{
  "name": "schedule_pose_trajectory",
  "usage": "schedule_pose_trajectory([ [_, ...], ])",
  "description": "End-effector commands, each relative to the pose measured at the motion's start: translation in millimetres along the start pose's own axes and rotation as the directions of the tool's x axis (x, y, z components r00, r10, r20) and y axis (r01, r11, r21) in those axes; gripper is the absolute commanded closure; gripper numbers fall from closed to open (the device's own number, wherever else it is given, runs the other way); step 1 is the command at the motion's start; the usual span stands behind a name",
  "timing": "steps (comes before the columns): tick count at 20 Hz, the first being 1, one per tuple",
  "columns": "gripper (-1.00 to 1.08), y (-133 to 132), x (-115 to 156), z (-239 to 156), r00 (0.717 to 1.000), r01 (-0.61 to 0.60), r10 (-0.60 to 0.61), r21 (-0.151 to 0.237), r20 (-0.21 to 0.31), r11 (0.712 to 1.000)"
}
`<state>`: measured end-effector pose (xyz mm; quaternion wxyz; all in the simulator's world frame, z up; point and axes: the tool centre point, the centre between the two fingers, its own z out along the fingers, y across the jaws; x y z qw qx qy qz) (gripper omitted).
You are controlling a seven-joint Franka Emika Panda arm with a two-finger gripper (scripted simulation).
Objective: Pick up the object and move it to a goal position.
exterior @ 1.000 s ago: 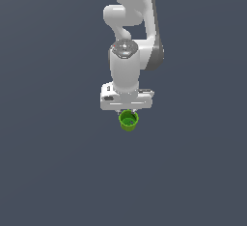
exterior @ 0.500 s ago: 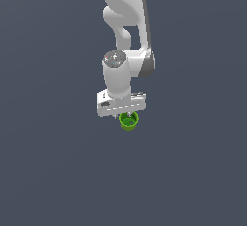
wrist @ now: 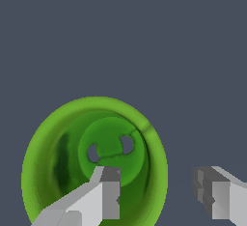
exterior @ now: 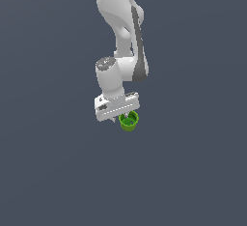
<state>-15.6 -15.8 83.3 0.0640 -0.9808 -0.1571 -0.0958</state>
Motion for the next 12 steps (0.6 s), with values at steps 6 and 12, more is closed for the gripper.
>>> schedule_pose_trajectory([
  [6, -0.2, 2.6, -5.0, 5.4, 0.985, 0.116, -0.112, 0.022, -0.133, 0.993],
  [12, -0.2, 3.2, -3.8, -1.1, 0.955, 0.185, -0.176, 0.014, -0.237, 0.983],
])
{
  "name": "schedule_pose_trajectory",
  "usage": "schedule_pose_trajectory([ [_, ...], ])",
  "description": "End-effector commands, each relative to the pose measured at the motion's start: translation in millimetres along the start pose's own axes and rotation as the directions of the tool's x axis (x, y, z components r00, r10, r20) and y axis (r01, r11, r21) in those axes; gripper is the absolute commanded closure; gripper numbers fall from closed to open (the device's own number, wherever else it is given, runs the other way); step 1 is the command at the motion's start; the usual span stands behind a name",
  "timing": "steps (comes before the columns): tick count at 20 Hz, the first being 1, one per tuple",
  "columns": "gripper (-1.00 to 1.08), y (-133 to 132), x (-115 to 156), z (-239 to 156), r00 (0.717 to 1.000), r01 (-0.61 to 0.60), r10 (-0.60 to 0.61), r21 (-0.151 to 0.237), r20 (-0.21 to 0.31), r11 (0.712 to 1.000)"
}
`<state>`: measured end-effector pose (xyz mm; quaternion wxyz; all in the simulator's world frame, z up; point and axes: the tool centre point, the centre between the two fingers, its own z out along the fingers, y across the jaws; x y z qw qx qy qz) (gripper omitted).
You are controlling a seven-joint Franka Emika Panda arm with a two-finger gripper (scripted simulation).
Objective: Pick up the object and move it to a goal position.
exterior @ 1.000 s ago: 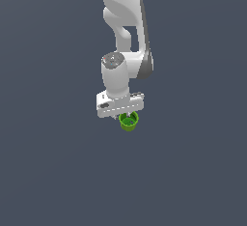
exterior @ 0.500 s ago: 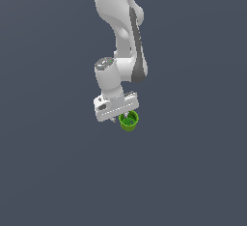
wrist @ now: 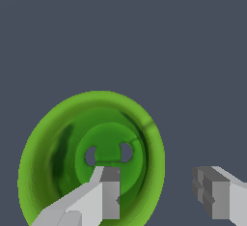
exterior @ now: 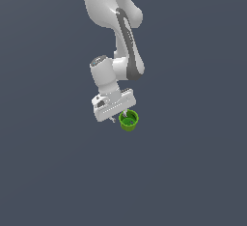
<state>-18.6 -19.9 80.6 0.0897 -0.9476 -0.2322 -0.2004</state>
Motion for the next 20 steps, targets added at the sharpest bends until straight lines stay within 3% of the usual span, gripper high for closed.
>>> schedule_pose_trajectory([
  [1, -0.2, 0.2, 2.0, -3.6, 0.999, 0.026, -0.026, -0.002, -0.041, 1.0],
  [9, -0.2, 1.5, 6.5, -12.7, 0.99, 0.07, -0.071, -0.014, -0.118, 0.997],
  [20, -0.2, 2.0, 7.2, -6.7, 0.99, 0.073, -0.074, -0.016, -0.124, 0.997],
])
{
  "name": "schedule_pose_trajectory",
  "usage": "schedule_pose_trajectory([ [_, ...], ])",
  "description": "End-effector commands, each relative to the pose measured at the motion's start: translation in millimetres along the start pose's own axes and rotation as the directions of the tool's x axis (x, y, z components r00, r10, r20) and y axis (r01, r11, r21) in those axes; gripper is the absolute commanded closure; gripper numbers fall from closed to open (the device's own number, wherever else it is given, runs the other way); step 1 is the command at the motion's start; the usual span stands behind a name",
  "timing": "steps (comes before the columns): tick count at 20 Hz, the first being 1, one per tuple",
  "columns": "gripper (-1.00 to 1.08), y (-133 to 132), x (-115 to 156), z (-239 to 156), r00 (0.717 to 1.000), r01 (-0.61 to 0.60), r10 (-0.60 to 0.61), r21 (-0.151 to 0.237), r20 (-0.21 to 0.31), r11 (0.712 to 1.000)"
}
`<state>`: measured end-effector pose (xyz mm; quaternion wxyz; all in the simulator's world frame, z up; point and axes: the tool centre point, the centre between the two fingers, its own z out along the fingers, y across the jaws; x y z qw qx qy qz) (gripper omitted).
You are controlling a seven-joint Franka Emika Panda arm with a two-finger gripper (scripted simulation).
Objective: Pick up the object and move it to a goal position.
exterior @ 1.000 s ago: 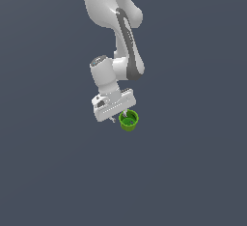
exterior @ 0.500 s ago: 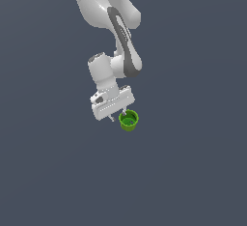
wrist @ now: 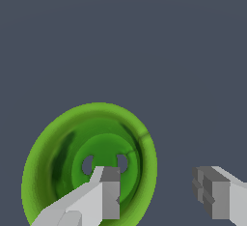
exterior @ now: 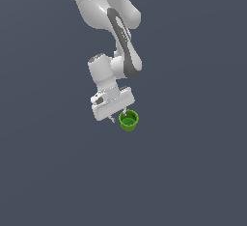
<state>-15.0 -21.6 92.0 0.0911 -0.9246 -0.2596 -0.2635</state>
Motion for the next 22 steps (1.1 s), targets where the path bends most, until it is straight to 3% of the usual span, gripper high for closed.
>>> schedule_pose_trajectory([
  [1, -0.2, -0.7, 0.1, 5.1, 1.0, 0.002, -0.002, 0.0, 0.0, 1.0],
  [11, -0.2, -0.8, 0.6, 25.5, 1.0, 0.003, -0.003, 0.0, -0.003, 1.0],
  [12, 1.08, -0.8, 0.6, 25.5, 1.0, 0.003, -0.003, 0.0, -0.003, 1.0],
  [22, 1.08, -0.9, 1.3, 25.4, 1.0, 0.004, -0.004, 0.0, -0.004, 1.0],
])
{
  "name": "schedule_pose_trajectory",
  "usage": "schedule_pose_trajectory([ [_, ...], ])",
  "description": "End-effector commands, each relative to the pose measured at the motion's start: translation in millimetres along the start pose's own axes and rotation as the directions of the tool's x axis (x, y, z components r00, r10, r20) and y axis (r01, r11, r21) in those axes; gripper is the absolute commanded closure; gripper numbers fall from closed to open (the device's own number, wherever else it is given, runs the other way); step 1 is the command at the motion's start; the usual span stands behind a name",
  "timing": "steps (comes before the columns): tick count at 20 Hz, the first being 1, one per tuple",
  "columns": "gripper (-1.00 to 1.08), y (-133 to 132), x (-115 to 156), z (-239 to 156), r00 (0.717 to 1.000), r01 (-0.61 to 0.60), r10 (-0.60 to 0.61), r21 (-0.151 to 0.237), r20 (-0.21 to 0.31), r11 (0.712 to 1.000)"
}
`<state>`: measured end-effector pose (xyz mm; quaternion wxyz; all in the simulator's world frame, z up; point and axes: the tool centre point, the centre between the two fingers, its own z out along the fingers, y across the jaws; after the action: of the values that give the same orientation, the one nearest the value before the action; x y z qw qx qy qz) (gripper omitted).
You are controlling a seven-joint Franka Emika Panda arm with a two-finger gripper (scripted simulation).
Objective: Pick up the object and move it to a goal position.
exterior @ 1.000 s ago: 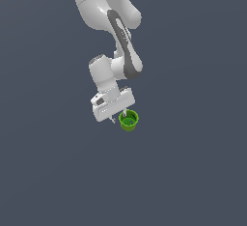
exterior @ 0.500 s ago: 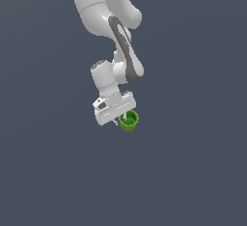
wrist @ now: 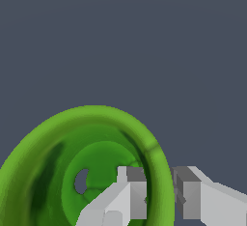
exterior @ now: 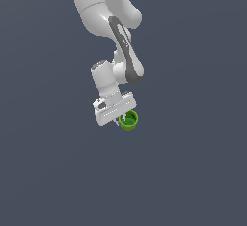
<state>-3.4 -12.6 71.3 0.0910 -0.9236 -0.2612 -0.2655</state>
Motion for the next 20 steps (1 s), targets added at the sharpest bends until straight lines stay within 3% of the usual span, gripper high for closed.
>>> schedule_pose_trajectory([
  [1, 1.08, -0.1, 0.2, 0.1, 1.0, 0.0, 0.0, 0.0, 0.0, 1.0],
  [11, 1.08, -10.4, 23.6, 9.3, 1.0, 0.0, 0.0, 0.0, -0.001, 1.0],
  [20, 1.08, -33.5, 78.0, 30.1, 1.0, 0.0, 0.0, 0.001, -0.002, 1.0],
])
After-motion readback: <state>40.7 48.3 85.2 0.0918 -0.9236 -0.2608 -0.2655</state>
